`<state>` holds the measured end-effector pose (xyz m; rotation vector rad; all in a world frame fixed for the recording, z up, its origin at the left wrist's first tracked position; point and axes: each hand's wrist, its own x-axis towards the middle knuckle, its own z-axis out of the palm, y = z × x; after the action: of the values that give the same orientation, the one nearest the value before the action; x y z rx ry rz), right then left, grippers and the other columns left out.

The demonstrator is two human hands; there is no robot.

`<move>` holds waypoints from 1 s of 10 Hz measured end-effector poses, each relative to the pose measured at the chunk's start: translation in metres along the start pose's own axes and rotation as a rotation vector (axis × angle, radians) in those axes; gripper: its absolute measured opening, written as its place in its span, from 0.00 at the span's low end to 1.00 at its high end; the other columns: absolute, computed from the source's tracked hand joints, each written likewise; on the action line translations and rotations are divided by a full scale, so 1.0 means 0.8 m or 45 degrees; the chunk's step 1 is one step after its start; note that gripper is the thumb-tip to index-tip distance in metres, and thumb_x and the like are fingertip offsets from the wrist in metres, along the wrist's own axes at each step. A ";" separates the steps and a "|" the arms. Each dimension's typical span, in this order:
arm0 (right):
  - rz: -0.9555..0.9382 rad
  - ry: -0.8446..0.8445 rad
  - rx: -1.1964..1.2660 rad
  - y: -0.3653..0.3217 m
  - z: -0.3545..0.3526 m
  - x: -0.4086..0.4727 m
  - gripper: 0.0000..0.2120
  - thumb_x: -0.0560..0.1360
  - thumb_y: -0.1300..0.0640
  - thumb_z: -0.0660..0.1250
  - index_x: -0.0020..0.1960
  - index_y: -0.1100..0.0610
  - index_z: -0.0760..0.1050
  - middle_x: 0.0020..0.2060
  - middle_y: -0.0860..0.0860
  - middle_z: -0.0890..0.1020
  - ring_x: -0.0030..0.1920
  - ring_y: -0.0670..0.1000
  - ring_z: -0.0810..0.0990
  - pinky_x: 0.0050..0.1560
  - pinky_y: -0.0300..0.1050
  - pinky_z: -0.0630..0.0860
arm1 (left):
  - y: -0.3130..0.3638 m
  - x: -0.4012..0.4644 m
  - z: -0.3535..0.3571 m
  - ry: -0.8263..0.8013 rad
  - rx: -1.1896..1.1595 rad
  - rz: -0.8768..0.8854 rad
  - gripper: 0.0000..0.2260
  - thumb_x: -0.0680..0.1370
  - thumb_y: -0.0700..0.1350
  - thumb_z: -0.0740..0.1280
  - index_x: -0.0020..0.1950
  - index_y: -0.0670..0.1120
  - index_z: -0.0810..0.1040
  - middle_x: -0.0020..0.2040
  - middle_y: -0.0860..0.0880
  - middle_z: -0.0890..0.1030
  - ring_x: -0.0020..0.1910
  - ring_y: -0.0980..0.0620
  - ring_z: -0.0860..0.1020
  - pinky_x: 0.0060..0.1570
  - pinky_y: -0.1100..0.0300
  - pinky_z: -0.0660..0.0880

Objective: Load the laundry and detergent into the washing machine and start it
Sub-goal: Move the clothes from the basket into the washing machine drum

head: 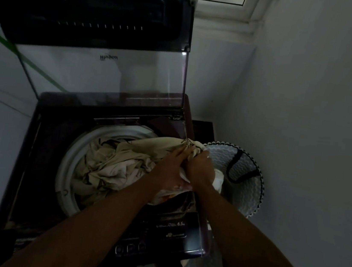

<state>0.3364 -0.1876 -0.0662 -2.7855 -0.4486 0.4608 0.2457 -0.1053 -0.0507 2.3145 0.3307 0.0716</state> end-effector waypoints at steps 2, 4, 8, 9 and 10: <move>-0.075 0.152 -0.027 -0.024 -0.044 -0.023 0.16 0.78 0.53 0.59 0.64 0.59 0.67 0.57 0.56 0.79 0.56 0.57 0.79 0.55 0.52 0.74 | 0.015 -0.014 -0.032 -0.015 -0.018 -0.295 0.39 0.64 0.52 0.77 0.71 0.54 0.63 0.65 0.50 0.74 0.62 0.49 0.75 0.61 0.54 0.73; -0.280 0.134 0.251 -0.066 -0.042 -0.036 0.18 0.77 0.51 0.60 0.65 0.53 0.71 0.58 0.53 0.78 0.57 0.55 0.78 0.60 0.52 0.73 | -0.005 -0.045 -0.072 0.015 -0.196 -0.340 0.40 0.69 0.44 0.77 0.75 0.50 0.58 0.64 0.52 0.73 0.61 0.54 0.74 0.53 0.68 0.70; -0.474 -0.308 0.595 -0.206 0.057 -0.120 0.29 0.75 0.48 0.64 0.73 0.57 0.63 0.65 0.56 0.75 0.64 0.56 0.74 0.67 0.52 0.69 | -0.109 -0.161 -0.144 0.569 -0.074 -0.309 0.12 0.78 0.39 0.64 0.58 0.36 0.79 0.58 0.43 0.78 0.58 0.48 0.75 0.58 0.62 0.70; -0.586 -0.490 0.363 -0.202 0.106 -0.124 0.33 0.76 0.48 0.63 0.73 0.65 0.60 0.69 0.64 0.68 0.68 0.63 0.68 0.69 0.59 0.66 | -0.142 -0.185 -0.147 0.394 -0.006 -0.369 0.11 0.77 0.43 0.67 0.56 0.40 0.81 0.57 0.40 0.80 0.57 0.43 0.77 0.61 0.55 0.71; -0.602 -0.571 0.009 -0.180 0.136 -0.121 0.44 0.73 0.39 0.60 0.77 0.65 0.49 0.75 0.64 0.56 0.74 0.65 0.57 0.73 0.60 0.59 | -0.155 -0.199 -0.144 0.266 -0.018 -0.374 0.23 0.73 0.55 0.69 0.63 0.44 0.78 0.64 0.42 0.77 0.63 0.48 0.73 0.68 0.56 0.67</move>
<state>0.1740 -0.0652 -0.0932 -2.4333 -1.1610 0.9580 0.0479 0.0164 -0.0518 2.2239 0.7693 0.1693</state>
